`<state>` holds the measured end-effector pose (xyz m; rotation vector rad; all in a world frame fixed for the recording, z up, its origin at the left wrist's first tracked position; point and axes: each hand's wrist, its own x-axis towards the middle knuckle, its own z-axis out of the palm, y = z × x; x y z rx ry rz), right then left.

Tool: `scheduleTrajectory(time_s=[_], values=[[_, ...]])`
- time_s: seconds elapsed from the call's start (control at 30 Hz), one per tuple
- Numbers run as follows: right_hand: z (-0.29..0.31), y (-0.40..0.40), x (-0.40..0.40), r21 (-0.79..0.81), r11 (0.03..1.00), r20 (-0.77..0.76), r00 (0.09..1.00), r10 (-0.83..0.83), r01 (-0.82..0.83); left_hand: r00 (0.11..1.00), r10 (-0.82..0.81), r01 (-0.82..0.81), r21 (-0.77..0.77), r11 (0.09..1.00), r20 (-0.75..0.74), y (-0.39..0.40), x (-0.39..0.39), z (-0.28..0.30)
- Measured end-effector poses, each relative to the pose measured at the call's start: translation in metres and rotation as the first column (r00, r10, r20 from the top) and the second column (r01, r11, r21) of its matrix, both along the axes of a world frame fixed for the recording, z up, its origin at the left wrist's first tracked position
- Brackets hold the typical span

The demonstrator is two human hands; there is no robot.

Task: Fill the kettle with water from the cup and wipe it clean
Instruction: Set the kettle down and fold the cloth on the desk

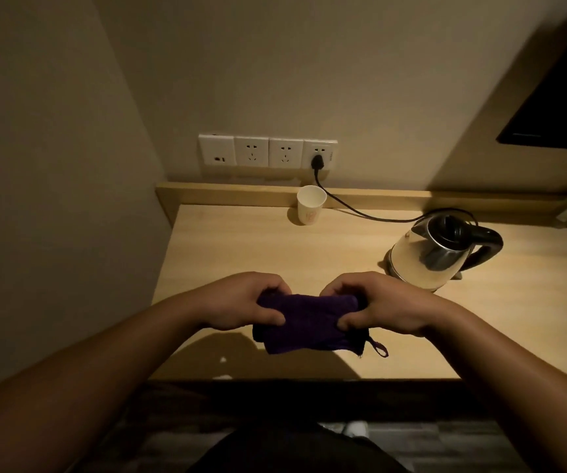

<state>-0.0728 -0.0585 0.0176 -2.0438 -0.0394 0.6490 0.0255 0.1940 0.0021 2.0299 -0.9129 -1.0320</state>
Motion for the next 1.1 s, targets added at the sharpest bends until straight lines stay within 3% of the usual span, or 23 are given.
scheduleTrajectory(time_s=[0.1,0.37,0.63,0.77,0.83,1.1], values=[[-0.011,0.009,-0.01,0.0,0.998,-0.019,0.998,-0.06,0.06,0.999,-0.041,0.041,-0.001,0.999,0.014,0.0,0.003,-0.014],[-0.059,0.015,-0.022,-0.206,0.973,-0.026,0.993,-0.113,0.105,0.976,-0.215,0.217,0.074,0.973,-0.022,-0.008,0.003,-0.065],[-0.122,-0.007,0.007,-0.337,0.921,0.081,0.981,-0.178,0.195,0.93,-0.185,0.135,0.173,0.976,0.318,-0.034,0.021,-0.127],[-0.142,-0.018,0.038,-0.525,0.836,0.331,0.943,0.027,0.16,0.814,-0.071,-0.018,0.148,0.989,0.576,-0.048,0.03,-0.144],[-0.152,-0.02,0.05,-0.595,0.789,0.385,0.916,0.112,0.153,0.733,-0.076,-0.019,0.132,0.991,0.676,-0.052,0.03,-0.155],[-0.193,-0.004,0.014,-0.699,0.711,0.33,0.85,0.412,-0.074,0.551,-0.24,0.15,0.188,0.971,0.799,-0.034,-0.008,-0.197]])
